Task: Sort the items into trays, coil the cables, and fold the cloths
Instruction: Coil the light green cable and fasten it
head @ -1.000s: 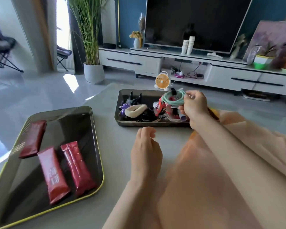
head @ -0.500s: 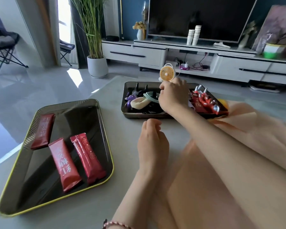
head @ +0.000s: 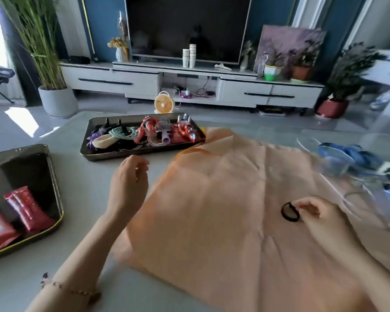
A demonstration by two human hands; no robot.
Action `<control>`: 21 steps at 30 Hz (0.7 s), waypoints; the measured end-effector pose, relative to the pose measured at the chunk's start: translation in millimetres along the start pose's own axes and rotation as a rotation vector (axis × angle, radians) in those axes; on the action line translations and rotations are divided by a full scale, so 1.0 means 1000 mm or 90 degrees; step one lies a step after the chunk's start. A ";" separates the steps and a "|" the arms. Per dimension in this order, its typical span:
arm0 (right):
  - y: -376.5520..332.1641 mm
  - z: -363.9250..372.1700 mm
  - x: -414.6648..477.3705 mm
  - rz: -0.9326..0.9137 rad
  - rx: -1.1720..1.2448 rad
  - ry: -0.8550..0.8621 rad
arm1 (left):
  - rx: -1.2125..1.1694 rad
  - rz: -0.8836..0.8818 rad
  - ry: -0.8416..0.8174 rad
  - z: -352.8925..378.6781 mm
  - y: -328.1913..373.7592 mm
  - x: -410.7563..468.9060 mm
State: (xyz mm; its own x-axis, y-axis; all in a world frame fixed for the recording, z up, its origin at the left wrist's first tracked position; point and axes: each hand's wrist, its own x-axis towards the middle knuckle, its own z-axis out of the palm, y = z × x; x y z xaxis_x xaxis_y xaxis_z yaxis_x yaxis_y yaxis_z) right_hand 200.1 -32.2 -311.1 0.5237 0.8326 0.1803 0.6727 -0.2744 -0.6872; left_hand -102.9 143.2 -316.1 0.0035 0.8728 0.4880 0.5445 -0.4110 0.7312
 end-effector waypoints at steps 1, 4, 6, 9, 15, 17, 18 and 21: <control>0.016 -0.017 -0.008 0.030 0.002 0.029 | -0.026 0.002 -0.007 0.002 0.015 -0.012; 0.043 -0.048 -0.018 0.077 0.007 0.084 | -0.066 -0.014 -0.063 0.006 0.054 -0.059; 0.051 -0.059 -0.017 0.093 -0.011 0.108 | -0.056 0.040 -0.165 0.014 0.082 -0.087; 0.057 -0.070 -0.019 0.105 -0.077 0.101 | -0.052 0.164 -0.324 0.034 0.128 -0.114; 0.081 -0.090 -0.028 0.104 -0.157 0.147 | -0.026 0.193 -0.478 0.088 0.196 -0.150; 0.091 -0.105 -0.026 0.154 -0.186 0.189 | -0.002 0.181 -0.470 0.111 0.225 -0.161; 0.098 -0.112 -0.025 0.189 -0.205 0.195 | -0.040 0.175 -0.468 0.124 0.241 -0.166; 0.117 -0.132 -0.024 0.253 -0.226 0.109 | -0.113 0.127 -0.481 0.163 0.290 -0.183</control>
State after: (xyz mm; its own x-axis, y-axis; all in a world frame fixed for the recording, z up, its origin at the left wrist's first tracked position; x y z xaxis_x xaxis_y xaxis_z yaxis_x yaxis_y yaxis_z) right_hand 335.2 -148.2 -302.6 0.8305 0.5500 0.0880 0.5253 -0.7209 -0.4521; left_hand 191.0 -93.4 -270.8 0.6885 0.6944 0.2092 0.3321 -0.5583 0.7602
